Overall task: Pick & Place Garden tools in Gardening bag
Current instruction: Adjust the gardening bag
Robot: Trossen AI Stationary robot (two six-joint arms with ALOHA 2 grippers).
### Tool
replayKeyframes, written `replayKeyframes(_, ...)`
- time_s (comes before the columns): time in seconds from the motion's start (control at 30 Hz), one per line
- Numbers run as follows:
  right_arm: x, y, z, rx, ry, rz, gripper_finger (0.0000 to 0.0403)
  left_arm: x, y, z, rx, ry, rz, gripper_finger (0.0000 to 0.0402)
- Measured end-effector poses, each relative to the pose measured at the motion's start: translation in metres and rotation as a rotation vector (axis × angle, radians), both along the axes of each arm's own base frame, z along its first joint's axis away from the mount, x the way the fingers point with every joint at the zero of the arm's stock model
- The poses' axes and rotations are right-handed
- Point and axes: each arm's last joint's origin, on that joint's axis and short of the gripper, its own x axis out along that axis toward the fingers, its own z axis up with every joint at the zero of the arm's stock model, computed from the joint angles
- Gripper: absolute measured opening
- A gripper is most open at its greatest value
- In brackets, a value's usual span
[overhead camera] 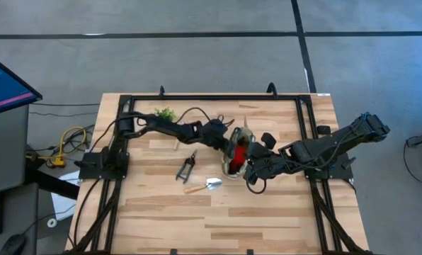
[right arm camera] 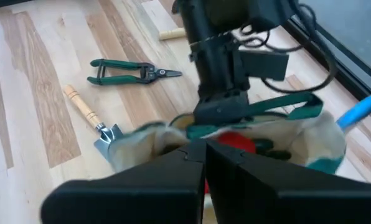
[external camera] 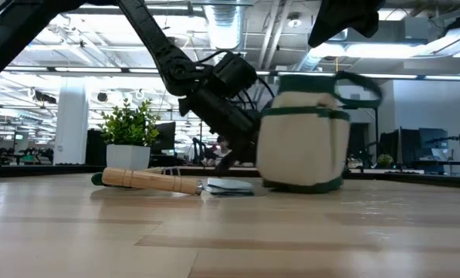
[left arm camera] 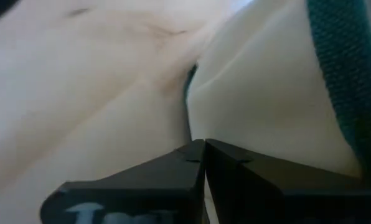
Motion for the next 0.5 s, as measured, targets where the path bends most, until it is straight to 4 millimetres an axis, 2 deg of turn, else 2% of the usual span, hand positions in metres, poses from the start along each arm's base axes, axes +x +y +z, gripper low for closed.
replayKeyframes(0.1, 0.000, 0.000, 0.000, 0.000, -0.001, 0.000, 0.0000, 0.007, -0.006, 0.000, 0.001, -0.029, -0.013, 0.0001)
replayKeyframes(0.27, 0.000, 0.000, 0.000, 0.001, -0.001, 0.000, 0.0000, 0.016, -0.007, 0.010, 0.010, -0.071, -0.020, 0.0001)
replayKeyframes(0.4, 0.000, 0.000, 0.000, 0.001, -0.002, 0.000, 0.0000, 0.017, -0.007, 0.017, 0.019, -0.092, -0.034, 0.0001)
replayKeyframes(0.5, 0.000, 0.000, 0.000, 0.002, -0.003, -0.001, 0.0000, 0.015, -0.002, 0.015, 0.008, -0.074, -0.035, 0.0001)
